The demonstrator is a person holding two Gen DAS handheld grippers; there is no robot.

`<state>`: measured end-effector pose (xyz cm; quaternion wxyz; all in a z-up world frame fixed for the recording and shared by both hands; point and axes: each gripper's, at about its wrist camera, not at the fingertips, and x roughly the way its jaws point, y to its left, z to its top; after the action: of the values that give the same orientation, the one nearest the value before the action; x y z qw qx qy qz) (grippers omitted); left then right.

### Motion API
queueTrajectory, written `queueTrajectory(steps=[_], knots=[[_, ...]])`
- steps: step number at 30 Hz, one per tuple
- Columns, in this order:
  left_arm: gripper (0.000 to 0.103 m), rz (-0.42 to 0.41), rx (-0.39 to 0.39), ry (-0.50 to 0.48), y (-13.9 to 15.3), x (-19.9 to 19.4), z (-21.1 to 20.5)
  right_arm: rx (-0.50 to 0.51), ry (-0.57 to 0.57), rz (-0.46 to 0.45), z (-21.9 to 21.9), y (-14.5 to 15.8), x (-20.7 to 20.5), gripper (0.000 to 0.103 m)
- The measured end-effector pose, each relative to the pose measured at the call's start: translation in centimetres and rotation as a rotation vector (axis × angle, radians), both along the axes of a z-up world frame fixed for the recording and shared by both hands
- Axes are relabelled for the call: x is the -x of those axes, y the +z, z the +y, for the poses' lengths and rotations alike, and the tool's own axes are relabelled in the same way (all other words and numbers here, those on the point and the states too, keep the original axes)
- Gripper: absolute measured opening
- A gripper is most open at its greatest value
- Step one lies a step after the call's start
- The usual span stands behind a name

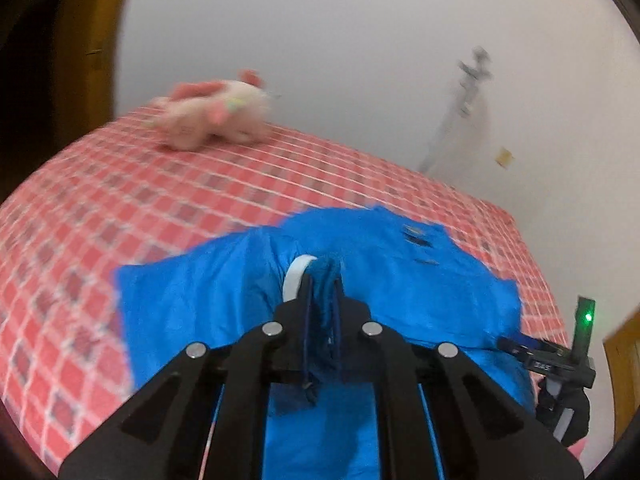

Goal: Fold large clothes

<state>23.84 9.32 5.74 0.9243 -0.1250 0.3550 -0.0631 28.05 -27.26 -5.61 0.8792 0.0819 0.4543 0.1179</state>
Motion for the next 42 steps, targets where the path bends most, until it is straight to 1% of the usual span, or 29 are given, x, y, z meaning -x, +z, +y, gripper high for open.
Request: queueTrajectory(steps=[3,4,6,10,12,15,16,17,19,21,23,24,25,26,27,29,30,32,34,36,39,42], knots=[[0.007,0.053,-0.024,-0.082,-1.9,-3.0,-4.2,0.001,-0.005,0.008,-0.3,-0.3,-0.2,0.075],[0.007,0.07,-0.029,-0.1,-2.4,-3.6,-5.0,0.002,-0.005,0.009,-0.4,-0.4,-0.3,0.075],[0.007,0.131,-0.042,-0.146,-4.5,-5.4,-6.8,0.004,-0.01,0.012,-0.5,-0.5,-0.4,0.075],[0.008,0.237,-0.056,-0.211,-8.3,-7.6,-8.6,0.008,-0.013,0.019,-0.7,-0.8,-0.5,0.075],[0.012,0.252,-0.057,-0.237,-9.1,-7.8,-8.8,0.009,-0.013,0.024,-0.7,-1.0,-0.6,0.075],[0.018,0.227,-0.01,-0.268,-8.3,-6.5,-8.1,0.015,-0.01,0.029,-0.6,-1.2,-0.8,0.075],[0.026,0.204,0.001,-0.274,-7.6,-5.7,-7.6,0.016,-0.01,0.032,-0.6,-1.2,-0.9,0.075],[0.035,0.173,0.004,-0.27,-6.9,-4.9,-7.1,0.016,-0.006,0.035,-0.5,-1.3,-0.9,0.075],[0.042,0.123,-0.004,-0.251,-5.8,-4.0,-6.1,0.016,0.0,0.037,-0.2,-1.4,-0.9,0.075],[0.042,0.104,-0.022,-0.211,-5.5,-3.4,-4.4,0.016,0.013,0.036,0.2,-1.4,-0.8,0.075],[0.042,0.117,-0.057,-0.163,-6.0,-3.7,-3.2,0.004,0.038,0.036,0.8,-1.3,-0.6,0.075],[0.042,0.133,-0.079,-0.137,-6.6,-3.9,-2.6,-0.01,0.059,0.039,1.2,-1.2,-0.5,0.075],[0.041,0.173,-0.096,-0.111,-8.1,-4.4,-1.7,-0.024,0.081,0.042,1.7,-1.1,-0.5,0.075],[0.04,0.198,-0.09,-0.104,-8.8,-4.7,-1.1,-0.034,0.099,0.046,2.2,-0.9,-0.5,0.076],[0.04,0.232,-0.07,-0.103,-10.3,-5.3,-0.4,-0.038,0.11,0.048,2.6,-0.8,-0.5,0.077],[0.04,0.248,-0.048,-0.107,-11.6,-5.9,0.2,-0.041,0.136,0.057,3.7,-0.6,-0.7,0.079],[0.04,0.241,-0.051,-0.111,-11.9,-5.8,0.2,-0.039,0.157,0.069,4.6,-0.5,-0.9,0.079],[0.04,0.214,-0.053,-0.123,-11.6,-5.5,0.1,-0.039,0.197,0.092,6.1,-0.3,-1.4,0.079],[0.04,0.202,-0.028,-0.119,-11.2,-5.3,0.3,-0.05,0.247,0.112,8.1,0.1,-2.1,0.08],[0.04,0.184,-0.008,-0.108,-10.7,-4.7,0.8,-0.052,0.275,0.128,10.0,0.4,-2.9,0.083],[0.042,0.162,-0.029,-0.057,-10.0,-4.1,1.4,-0.062,0.318,0.145,12.7,0.7,-4.1,0.085],[0.042,0.117,-0.071,0.028,-9.1,-3.5,2.9,-0.1,0.368,0.166,15.8,0.6,-5.1,0.089]])
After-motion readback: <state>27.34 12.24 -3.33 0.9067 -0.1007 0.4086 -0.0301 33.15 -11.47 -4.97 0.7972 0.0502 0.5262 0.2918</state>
